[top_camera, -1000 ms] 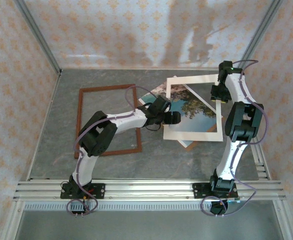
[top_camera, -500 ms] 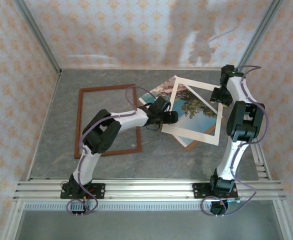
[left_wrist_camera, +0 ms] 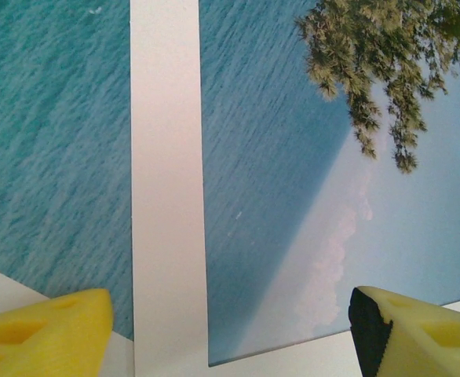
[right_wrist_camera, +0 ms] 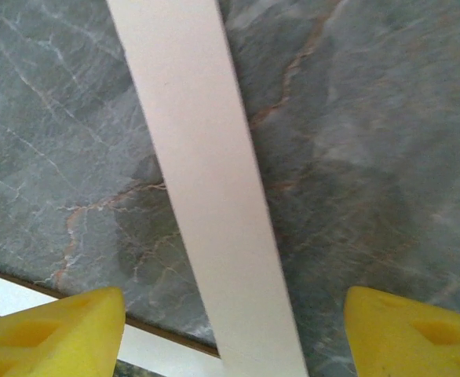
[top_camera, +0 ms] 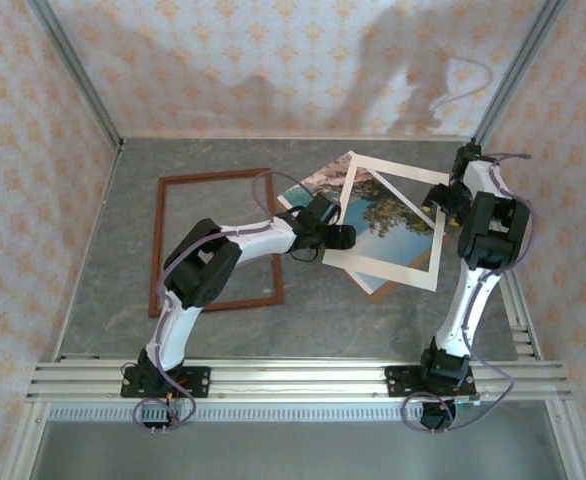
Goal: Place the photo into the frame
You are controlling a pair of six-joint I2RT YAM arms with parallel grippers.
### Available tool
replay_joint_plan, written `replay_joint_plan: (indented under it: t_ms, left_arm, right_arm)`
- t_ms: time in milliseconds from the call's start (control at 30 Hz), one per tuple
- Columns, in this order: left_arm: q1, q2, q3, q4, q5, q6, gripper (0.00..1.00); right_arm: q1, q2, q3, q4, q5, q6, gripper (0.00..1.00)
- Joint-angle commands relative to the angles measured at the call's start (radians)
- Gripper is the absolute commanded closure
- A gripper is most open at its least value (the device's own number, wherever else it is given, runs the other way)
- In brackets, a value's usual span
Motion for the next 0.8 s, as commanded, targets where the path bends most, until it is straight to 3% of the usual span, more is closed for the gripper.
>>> replay_joint_plan:
  t_ms: [0,133,467,767]
  left_arm:
    - [-0.012,-0.034,0.002,-0.007,0.006,0.021,0.2]
    - [-0.012,-0.034,0.001,-0.006,0.011,0.019,0.2]
    - [-0.012,-0.038,0.002,-0.012,0.014,0.02,0.2]
    - [-0.012,-0.043,0.005,-0.029,0.006,0.03,0.2]
  right_arm:
    - [-0.005,0.019,0.032,0.003,-0.081,0.003,0.28]
    - [-0.008,0.016,0.008,0.014,-0.093,0.003,0.34]
    - [-0.01,-0.041,-0.038,0.039,-0.096,-0.007,0.64]
    - [-0.011,-0.115,-0.108,0.078,-0.2,-0.004,0.68]
